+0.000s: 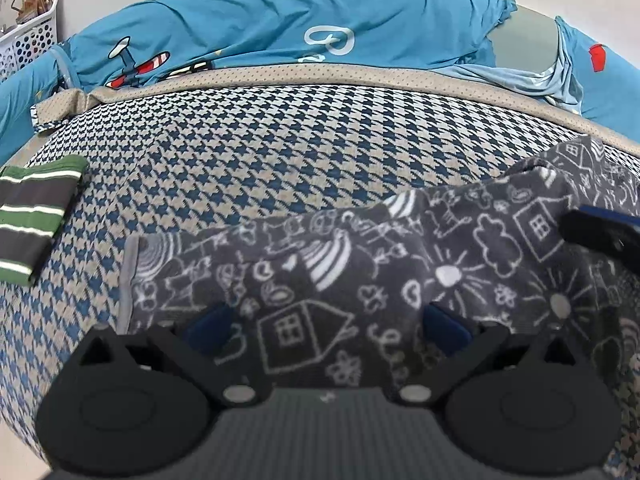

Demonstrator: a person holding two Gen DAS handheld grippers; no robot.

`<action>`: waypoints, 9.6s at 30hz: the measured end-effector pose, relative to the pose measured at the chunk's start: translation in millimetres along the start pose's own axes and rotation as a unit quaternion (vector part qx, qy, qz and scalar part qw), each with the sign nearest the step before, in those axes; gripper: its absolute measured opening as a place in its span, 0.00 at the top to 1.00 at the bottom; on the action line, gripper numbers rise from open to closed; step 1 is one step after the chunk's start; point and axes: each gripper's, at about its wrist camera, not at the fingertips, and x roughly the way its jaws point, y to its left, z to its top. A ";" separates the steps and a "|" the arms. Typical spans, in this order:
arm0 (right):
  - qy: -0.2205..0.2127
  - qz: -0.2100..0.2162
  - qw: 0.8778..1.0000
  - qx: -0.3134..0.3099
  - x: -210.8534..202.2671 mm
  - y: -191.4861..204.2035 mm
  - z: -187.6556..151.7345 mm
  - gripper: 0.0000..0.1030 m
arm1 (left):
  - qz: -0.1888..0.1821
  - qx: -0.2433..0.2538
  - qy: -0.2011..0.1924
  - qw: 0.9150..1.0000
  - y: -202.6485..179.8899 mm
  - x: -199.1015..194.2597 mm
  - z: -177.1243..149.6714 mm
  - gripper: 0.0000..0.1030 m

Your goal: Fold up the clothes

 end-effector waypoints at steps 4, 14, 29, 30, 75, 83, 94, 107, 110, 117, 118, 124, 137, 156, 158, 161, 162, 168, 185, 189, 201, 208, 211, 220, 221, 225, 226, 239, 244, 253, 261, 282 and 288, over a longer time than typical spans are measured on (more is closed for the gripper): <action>0.008 -0.012 1.000 0.018 10.2 -7.5 -0.5 0.78 | 0.005 0.009 0.003 1.000 -1.9 1.4 -1.6 0.00; 0.054 -0.028 0.995 0.074 39.8 -25.3 -9.0 0.78 | 0.013 0.021 0.013 1.000 -4.6 9.0 -4.5 0.00; 0.062 -0.055 0.996 0.028 53.7 -9.6 -14.7 0.78 | 0.009 0.024 0.010 1.000 -1.9 17.3 -10.6 0.00; 0.062 -0.053 0.996 0.030 52.7 -9.9 -14.0 0.78 | 0.007 0.026 0.009 1.000 -1.4 16.8 -10.5 0.00; 0.052 0.122 0.956 -0.263 -15.3 183.3 -72.2 0.51 | 0.014 -0.175 0.013 0.984 141.2 -42.7 -42.0 0.00; 0.040 0.116 0.951 -0.285 -5.5 196.2 -73.8 0.51 | 0.009 -0.187 0.026 0.982 146.6 -39.2 -42.5 0.00; 0.028 0.104 0.927 -0.360 8.8 220.1 -92.1 0.51 | -0.008 -0.210 0.038 0.977 154.7 -31.3 -43.7 0.00; 0.034 0.084 0.919 -0.383 34.0 224.0 -102.0 0.50 | -0.004 -0.202 0.051 0.978 155.8 -22.9 -44.7 0.00; 0.026 0.074 0.914 -0.398 37.0 224.0 -107.4 0.50 | -0.006 -0.205 0.050 0.977 156.6 -23.0 -44.3 0.00; 0.009 0.059 0.921 -0.385 33.4 220.8 -105.2 0.74 | -0.086 -0.274 0.045 0.957 172.3 -27.2 -43.4 0.00; 0.006 0.059 0.923 -0.381 31.1 220.3 -103.6 0.78 | -0.101 -0.285 0.048 0.952 174.2 -26.8 -43.3 0.00; -0.018 0.061 0.938 -0.339 11.3 209.6 -84.5 0.83 | -0.163 -0.335 0.065 0.926 184.7 -22.1 -41.1 0.00; -0.019 0.084 0.961 -0.264 -17.0 188.0 -64.3 0.84 | -0.220 -0.346 0.103 0.906 185.2 9.6 -14.4 0.02; -0.012 0.047 0.944 -0.326 6.3 204.1 -87.0 0.60 | -0.263 -0.352 0.092 0.894 176.3 12.8 1.2 0.53; -0.011 0.040 0.943 -0.330 7.7 206.3 -89.7 0.58 | -0.266 -0.352 0.092 0.893 176.4 12.2 1.4 0.53; -0.017 0.025 0.938 -0.345 10.0 210.9 -94.7 0.55 | -0.264 -0.353 0.093 0.893 175.1 11.4 1.7 0.53; -0.019 0.023 0.937 -0.347 11.0 211.5 -95.4 0.55 | -0.263 -0.355 0.094 0.892 174.8 11.3 1.7 0.53; -0.027 -0.001 0.928 -0.371 25.1 220.3 -100.7 0.52 | -0.256 -0.360 0.096 0.892 173.6 12.4 1.8 0.53; -0.064 -0.013 0.932 -0.356 10.4 202.3 -87.7 0.83 | -0.256 -0.363 0.071 0.893 191.8 13.9 -1.3 0.55; -0.070 -0.014 0.930 -0.361 1.2 196.7 -88.8 0.83 | -0.249 -0.344 0.069 0.903 183.8 14.8 -0.4 0.76; -0.108 -0.058 0.934 -0.336 -29.3 161.1 -77.5 0.84 | -0.249 -0.261 -0.023 0.932 129.8 -31.4 26.5 0.81; -0.136 -0.102 0.935 -0.311 -52.5 132.2 -71.8 0.84 | -0.256 -0.225 -0.049 0.939 78.4 -51.0 48.1 0.81; -0.144 -0.122 0.937 -0.294 -62.5 116.1 -66.9 0.84 | -0.257 -0.209 -0.053 0.942 53.9 -56.2 56.0 0.81; -0.161 -0.182 0.941 -0.235 -85.2 63.8 -55.0 0.84 | -0.263 -0.158 -0.046 0.951 -24.6 -61.2 75.6 0.81; -0.162 -0.188 0.942 -0.228 -87.6 58.2 -54.9 0.84 | -0.264 -0.151 -0.044 0.952 -36.2 -60.1 76.6 0.81; -0.156 -0.204 0.947 -0.194 -93.6 35.1 -55.6 0.84 | -0.261 -0.126 -0.033 0.956 -77.3 -49.7 82.4 0.80; -0.153 -0.206 0.949 -0.184 -94.5 29.0 -55.8 0.84 | -0.262 -0.122 -0.030 0.957 -87.5 -45.8 83.0 0.80; -0.102 -0.230 0.967 -0.037 -89.5 -42.5 -61.2 0.83 | -0.259 -0.067 0.017 0.964 -174.5 7.4 92.3 0.59; -0.075 -0.242 0.967 0.014 -88.9 -64.1 -61.8 0.77 | -0.300 -0.093 0.022 0.949 -173.7 8.8 94.2 0.35; -0.067 -0.256 0.956 0.123 -115.0 -90.0 -59.1 0.67 | -0.302 -0.090 -0.006 0.949 -142.3 -15.2 95.8 0.31; -0.087 -0.287 0.942 0.151 -128.3 -103.5 -52.3 0.62 | -0.273 -0.124 -0.007 0.954 -74.5 -17.6 83.7 0.29; -0.106 -0.175 0.978 -0.038 -107.9 -62.0 6.8 0.82 | -0.249 -0.117 -0.007 0.961 -38.5 16.0 60.7 0.26; -0.085 -0.155 0.982 -0.061 -68.1 -64.9 14.7 0.82 | -0.248 -0.122 -0.016 0.961 -44.9 25.0 68.5 0.22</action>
